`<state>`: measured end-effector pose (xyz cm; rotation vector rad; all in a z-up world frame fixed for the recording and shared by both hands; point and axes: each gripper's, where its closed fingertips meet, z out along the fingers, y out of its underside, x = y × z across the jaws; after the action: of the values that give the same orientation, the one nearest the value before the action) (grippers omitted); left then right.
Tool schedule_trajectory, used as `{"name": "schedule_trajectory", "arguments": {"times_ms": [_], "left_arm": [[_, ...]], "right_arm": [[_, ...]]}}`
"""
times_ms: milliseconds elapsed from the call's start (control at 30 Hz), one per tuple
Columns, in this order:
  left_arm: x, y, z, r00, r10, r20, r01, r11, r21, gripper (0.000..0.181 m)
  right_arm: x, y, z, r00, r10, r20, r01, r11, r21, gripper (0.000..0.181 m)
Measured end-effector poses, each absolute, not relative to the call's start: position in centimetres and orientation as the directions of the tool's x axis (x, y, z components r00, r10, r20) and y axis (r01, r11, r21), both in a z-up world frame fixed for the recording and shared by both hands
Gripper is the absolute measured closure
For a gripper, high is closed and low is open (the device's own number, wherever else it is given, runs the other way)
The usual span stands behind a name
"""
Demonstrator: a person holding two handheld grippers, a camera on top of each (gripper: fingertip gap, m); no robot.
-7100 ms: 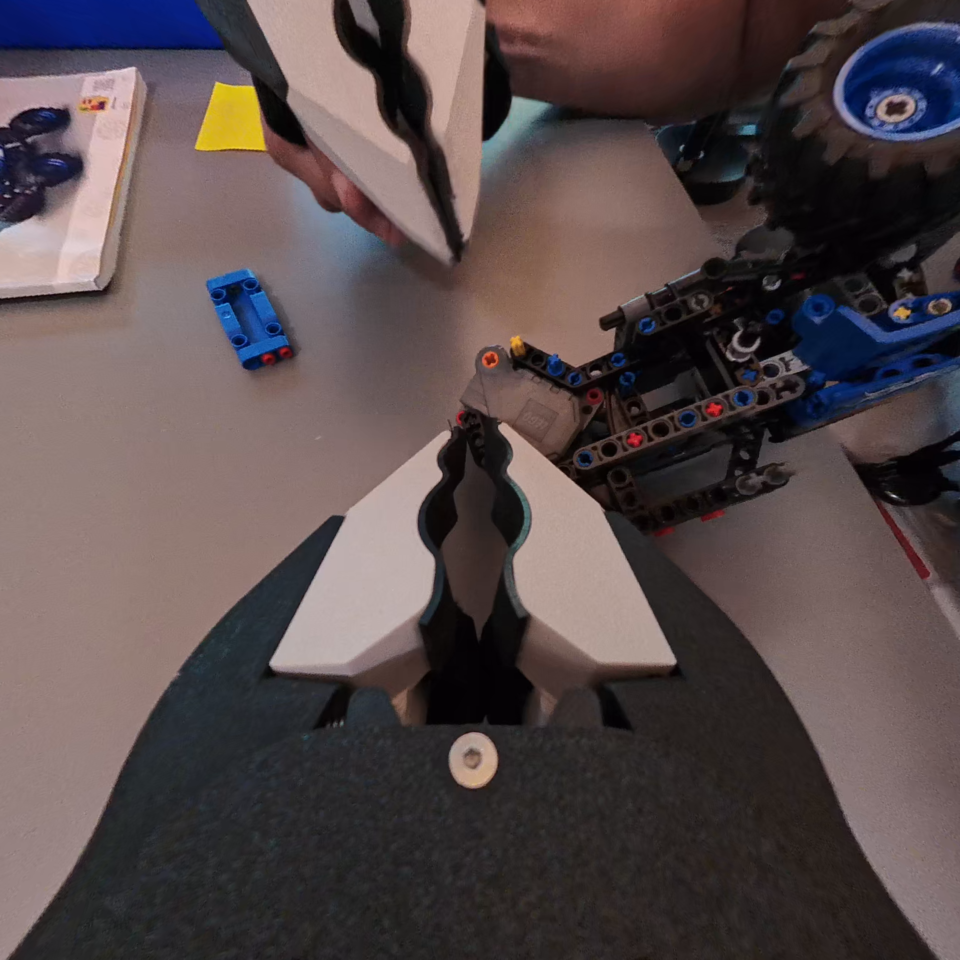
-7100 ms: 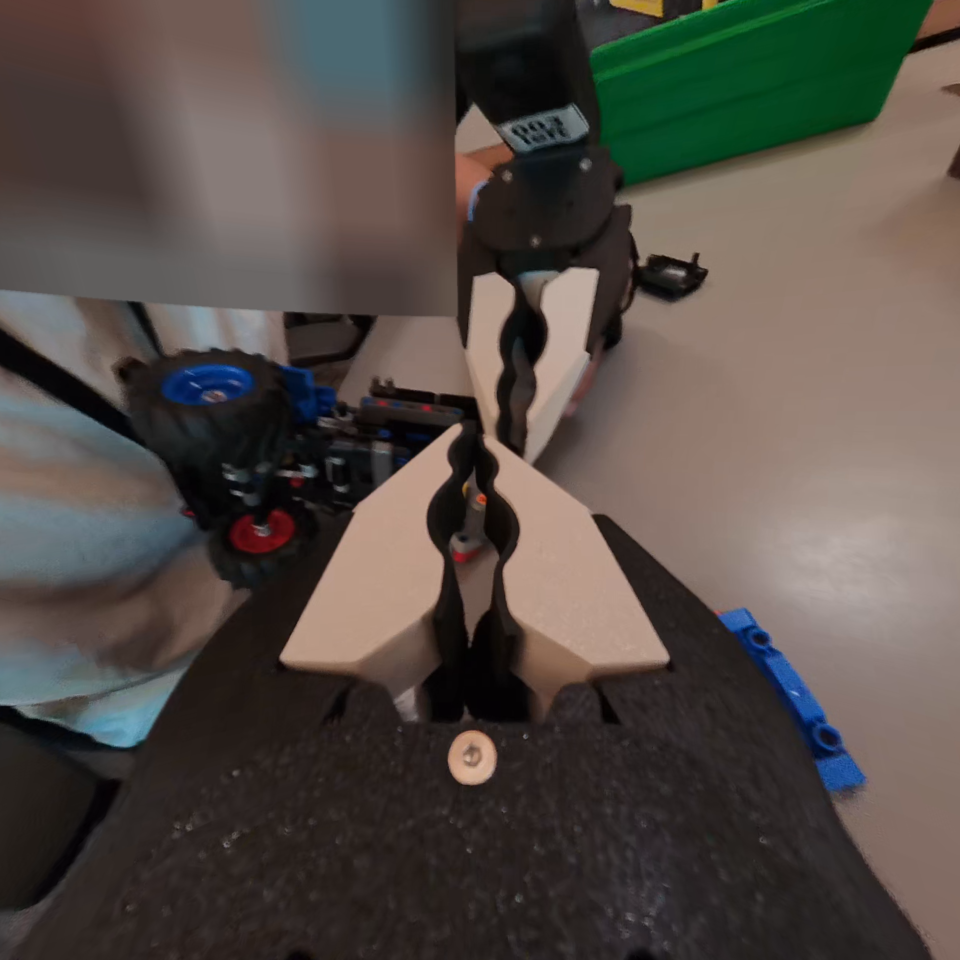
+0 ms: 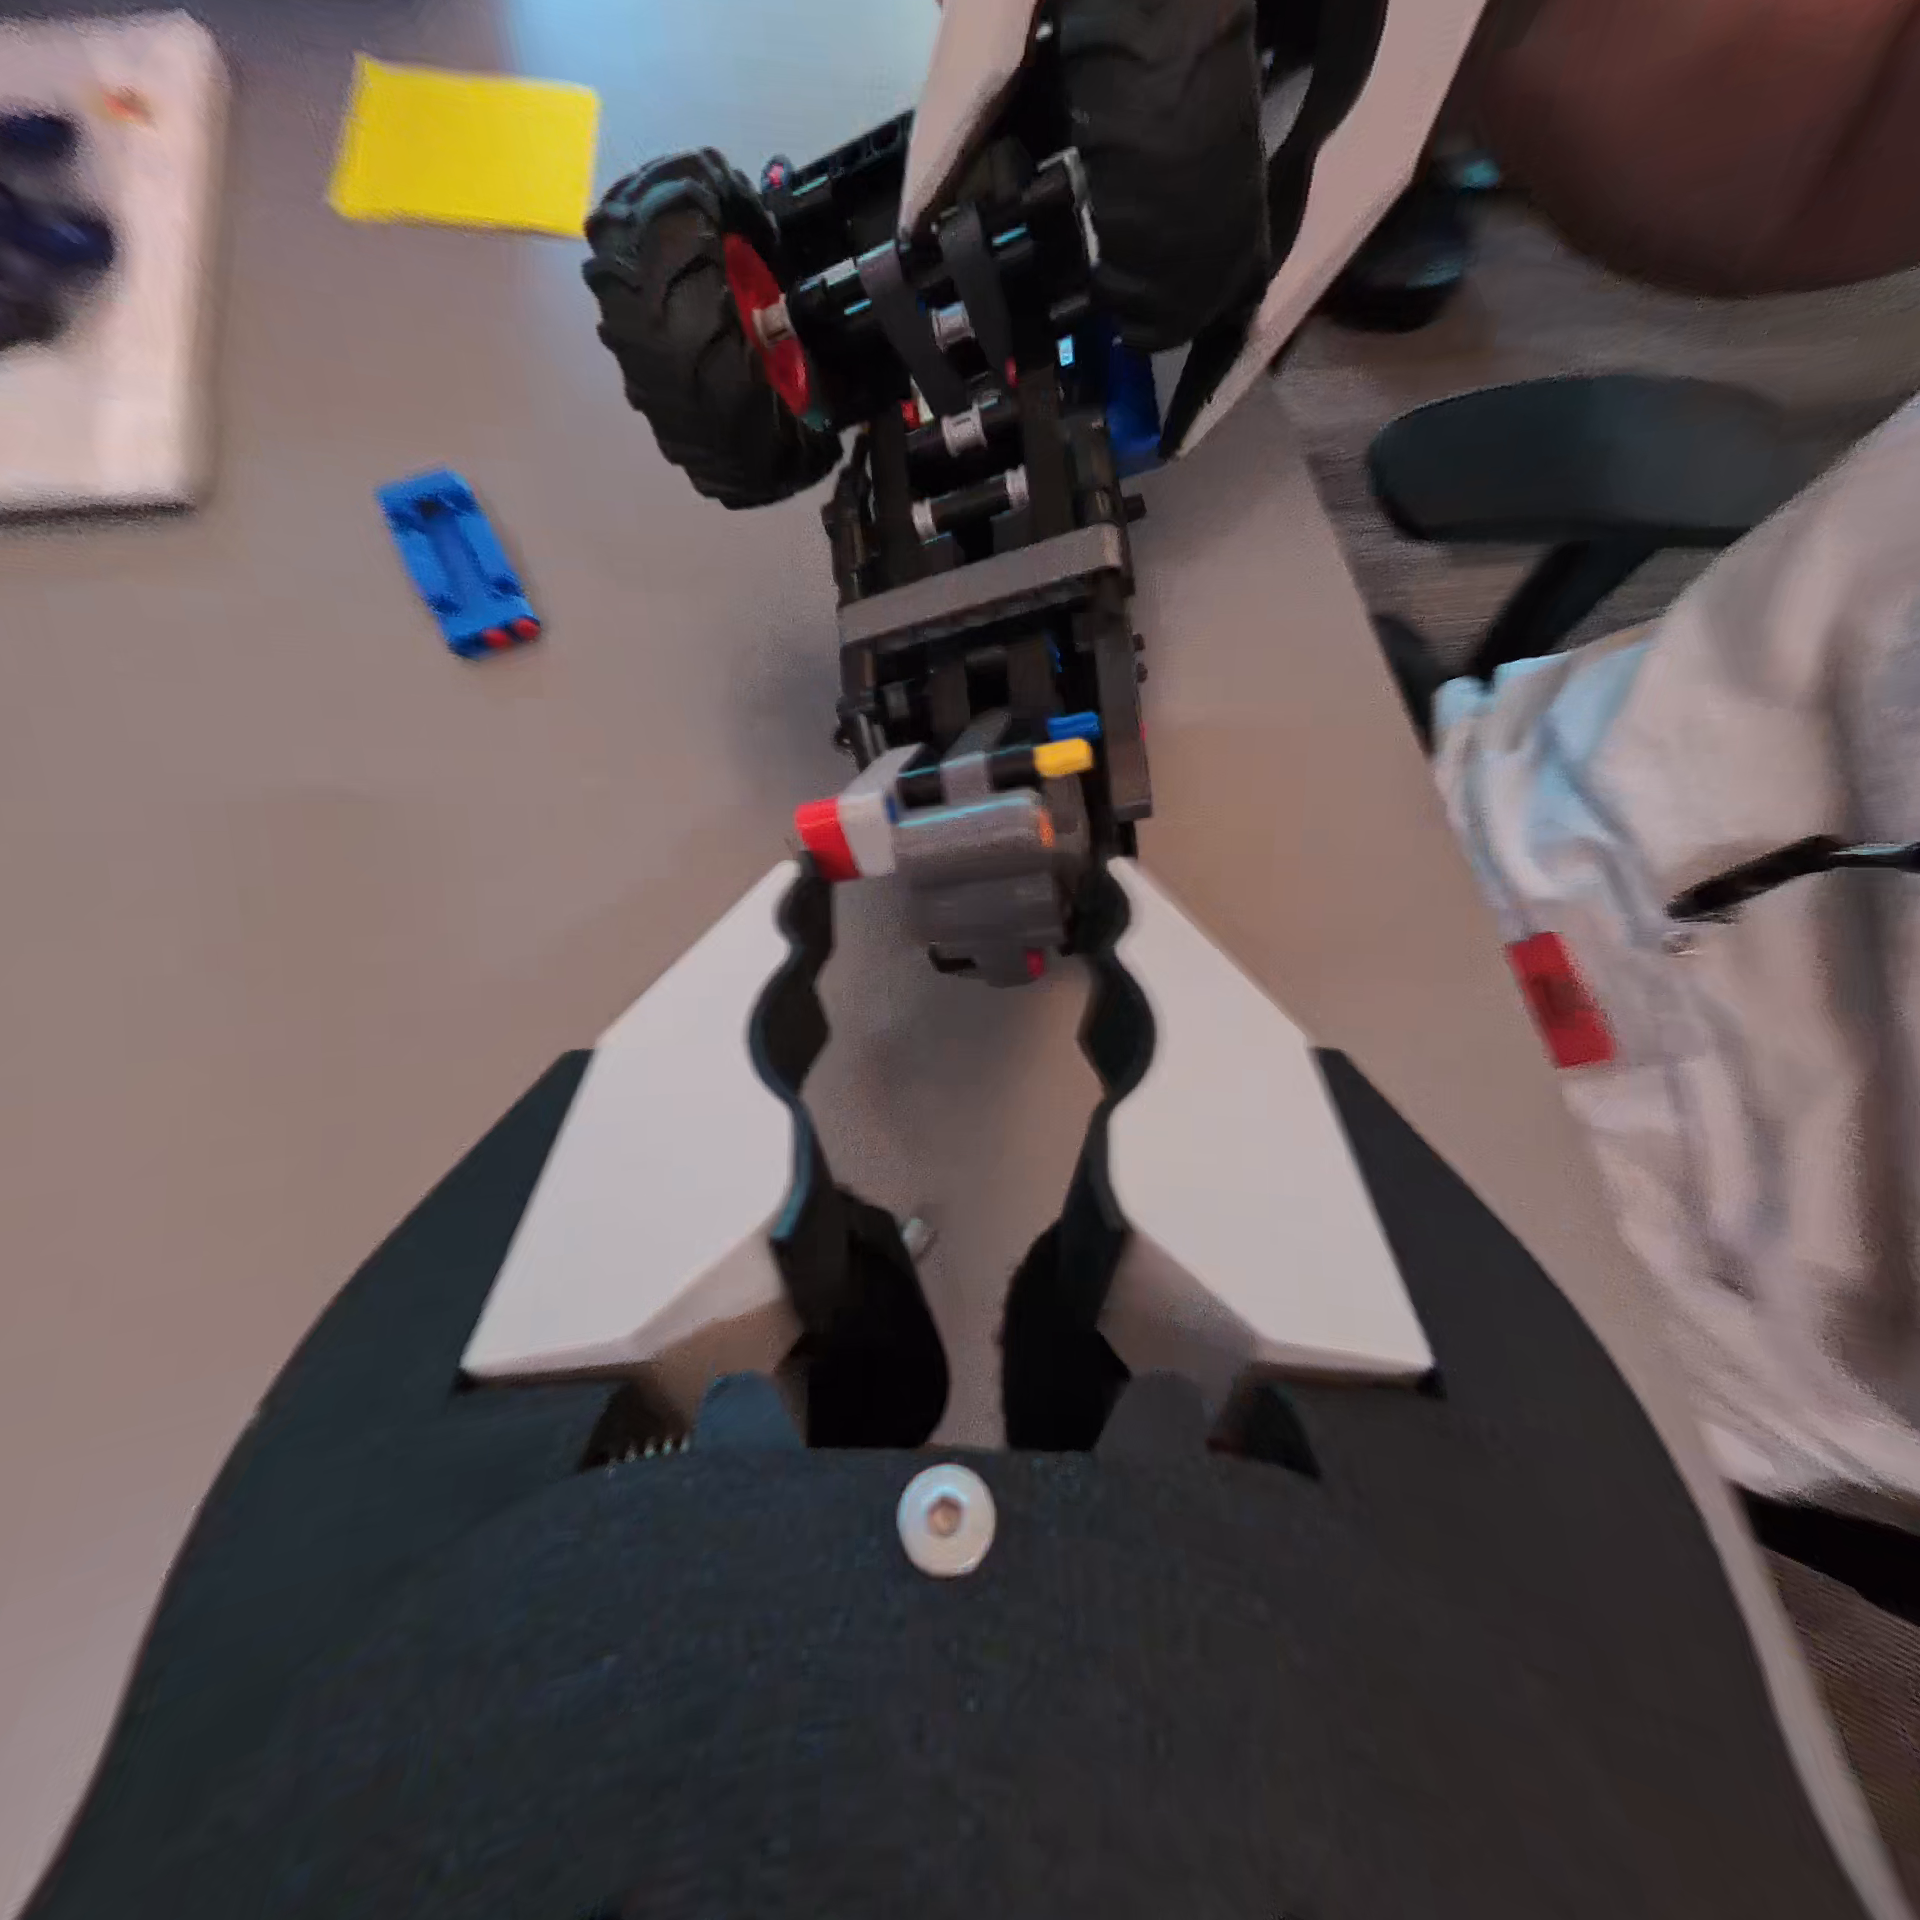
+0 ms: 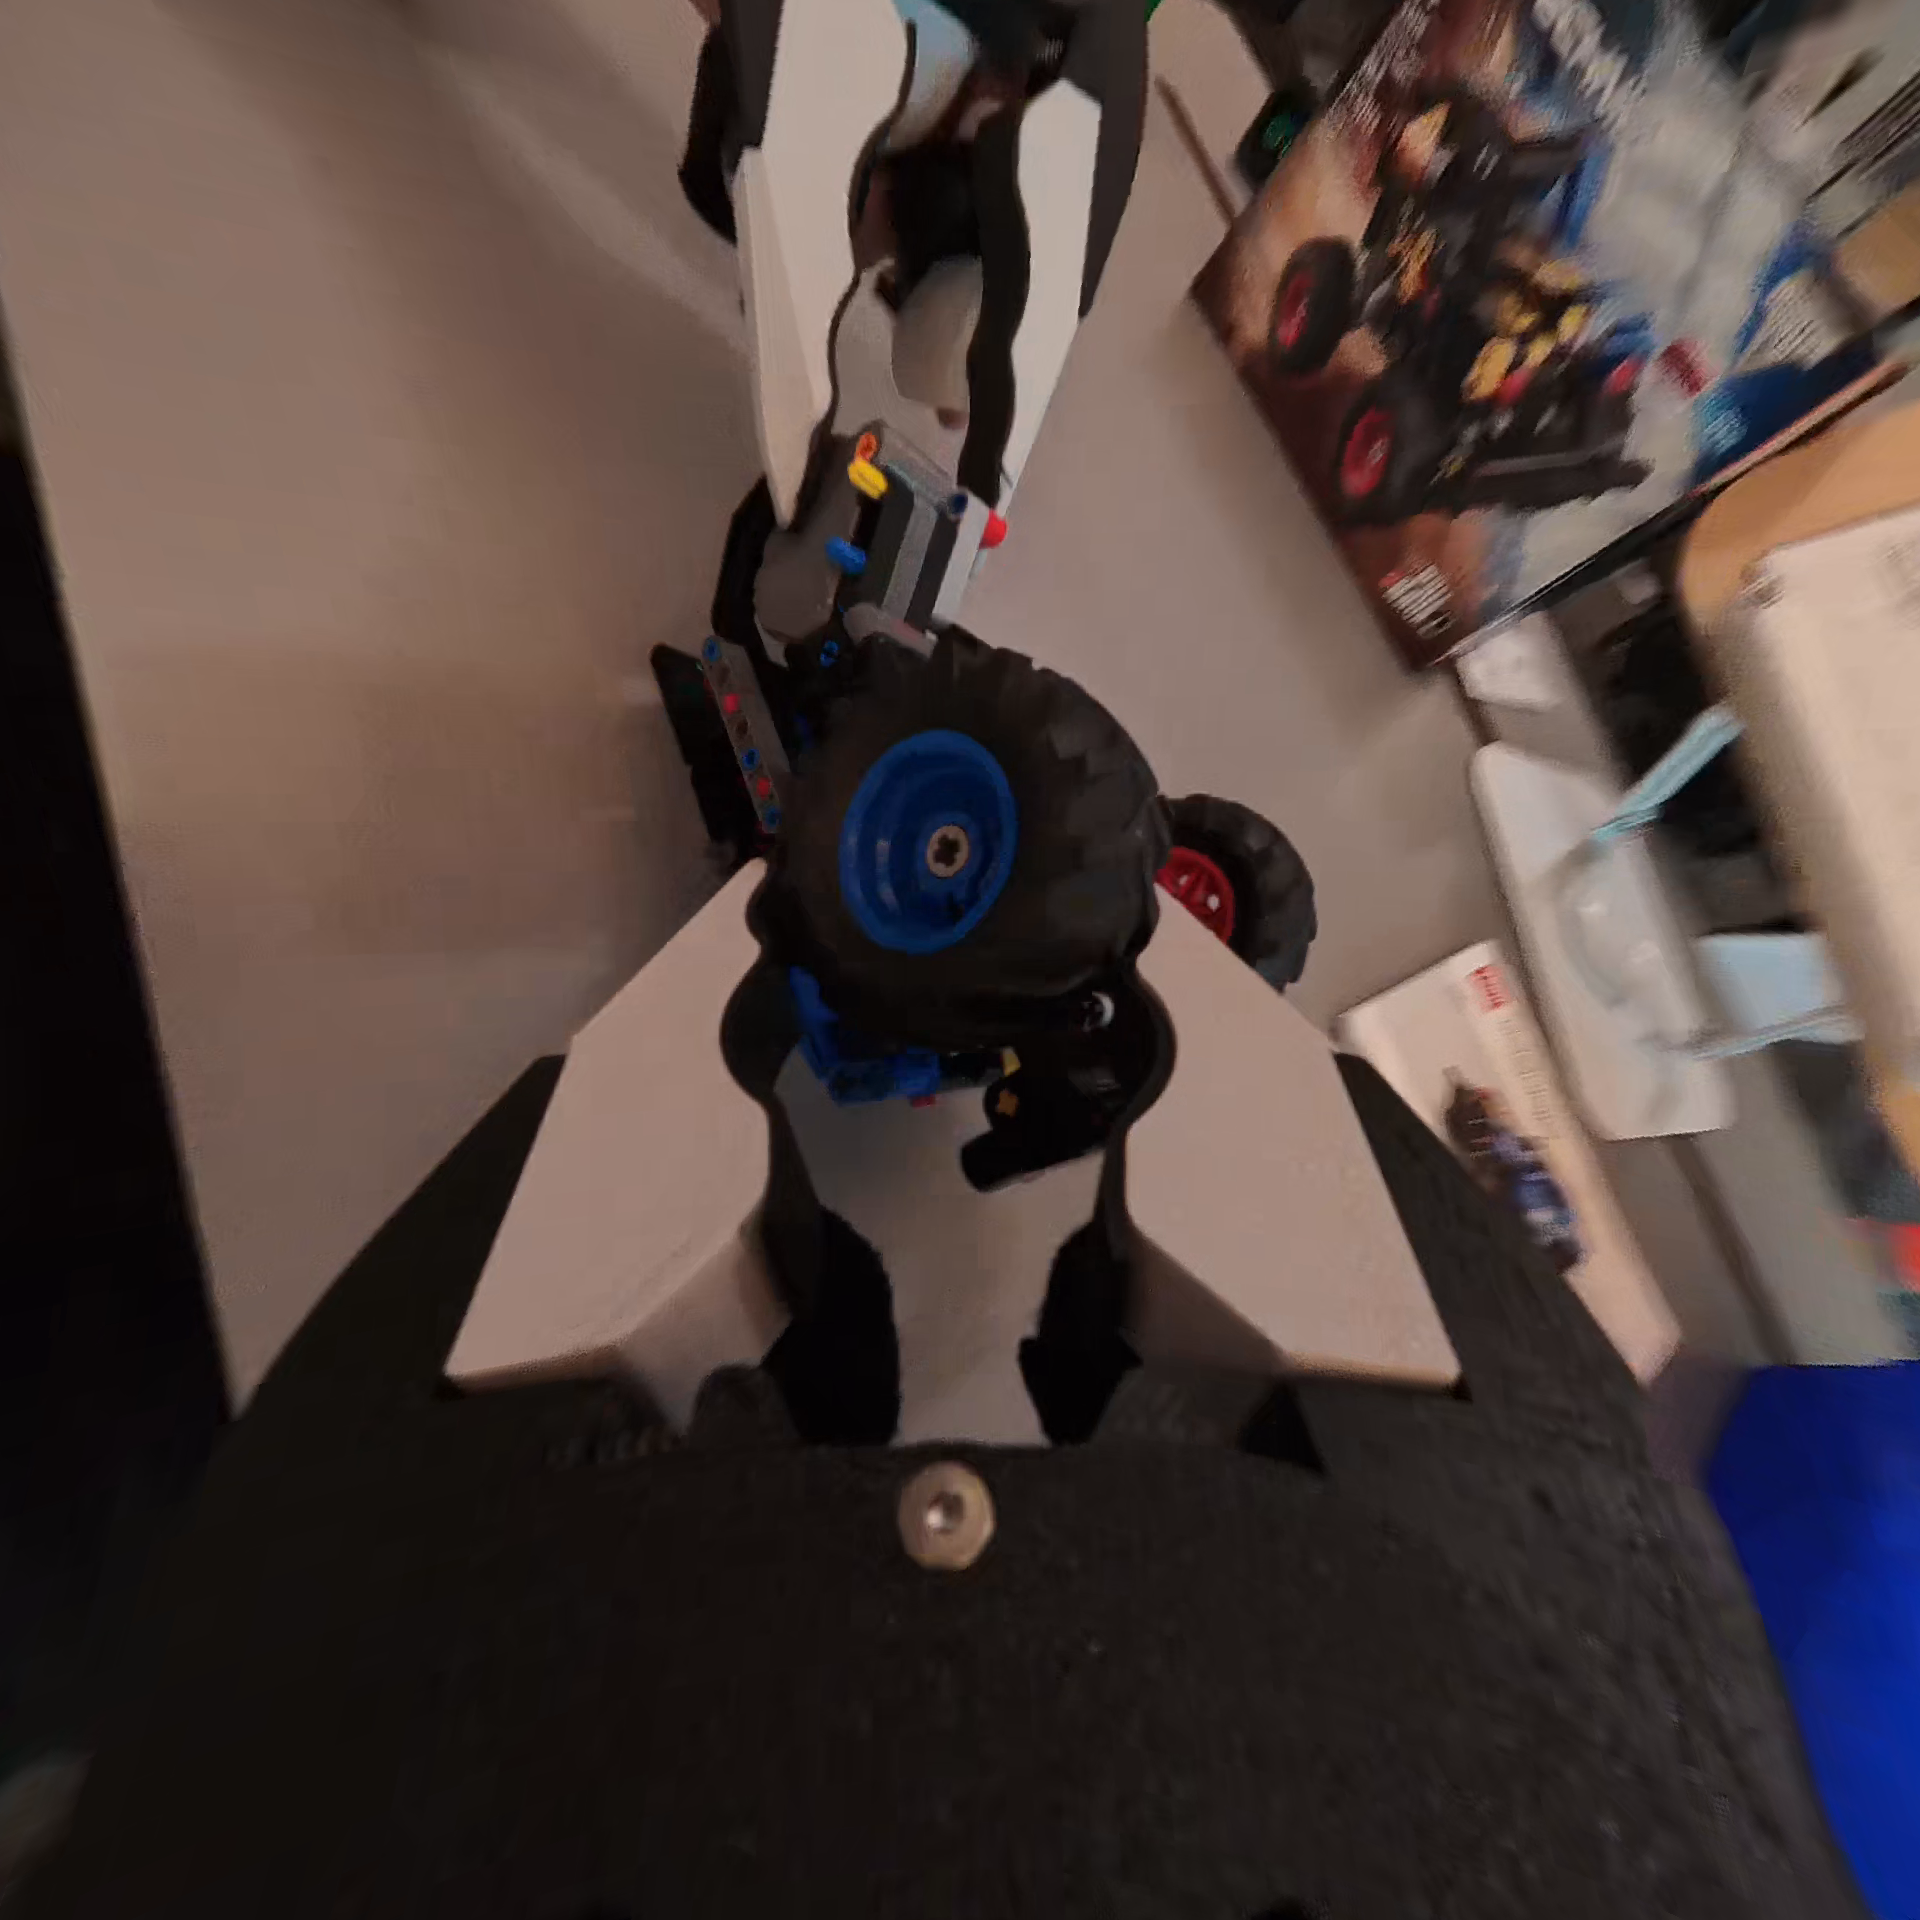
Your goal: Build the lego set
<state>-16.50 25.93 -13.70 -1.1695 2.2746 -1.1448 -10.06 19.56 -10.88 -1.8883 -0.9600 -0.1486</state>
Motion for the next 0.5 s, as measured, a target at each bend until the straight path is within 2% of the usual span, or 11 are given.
{"name": "schedule_trajectory", "arguments": {"times_ms": [67, 133, 267, 367, 500], "left_arm": [[-17.0, 26.3, -13.5, -0.566, -0.811, -0.147, -0.46, 0.459, -0.76, 0.135], [-17.6, 26.6, -13.4, -0.514, -0.778, -0.362, -0.41, 0.593, -0.693, 0.135], [-18.5, 26.6, -12.8, -0.381, -0.655, -0.653, -0.353, 0.756, -0.552, 0.134], [-19.0, 25.4, -12.7, -0.306, -0.564, -0.767, -0.305, 0.821, -0.482, 0.134], [-19.0, 24.6, -12.7, -0.236, -0.432, -0.87, -0.312, 0.882, -0.353, 0.134]], "right_arm": [[-10.9, 19.5, -10.8, 0.579, 0.463, 0.671, 0.787, -0.105, -0.608, 0.122], [-11.6, 19.4, -10.9, 0.461, 0.365, 0.809, 0.874, -0.027, -0.485, 0.122], [-11.5, 19.2, -12.2, 0.338, 0.209, 0.918, 0.941, -0.049, -0.335, 0.121], [-9.8, 19.1, -14.5, 0.38, 0.205, 0.902, 0.922, -0.158, -0.353, 0.121], [-10.1, 18.3, -15.8, 0.472, 0.248, 0.846, 0.88, -0.19, -0.435, 0.119]]}}
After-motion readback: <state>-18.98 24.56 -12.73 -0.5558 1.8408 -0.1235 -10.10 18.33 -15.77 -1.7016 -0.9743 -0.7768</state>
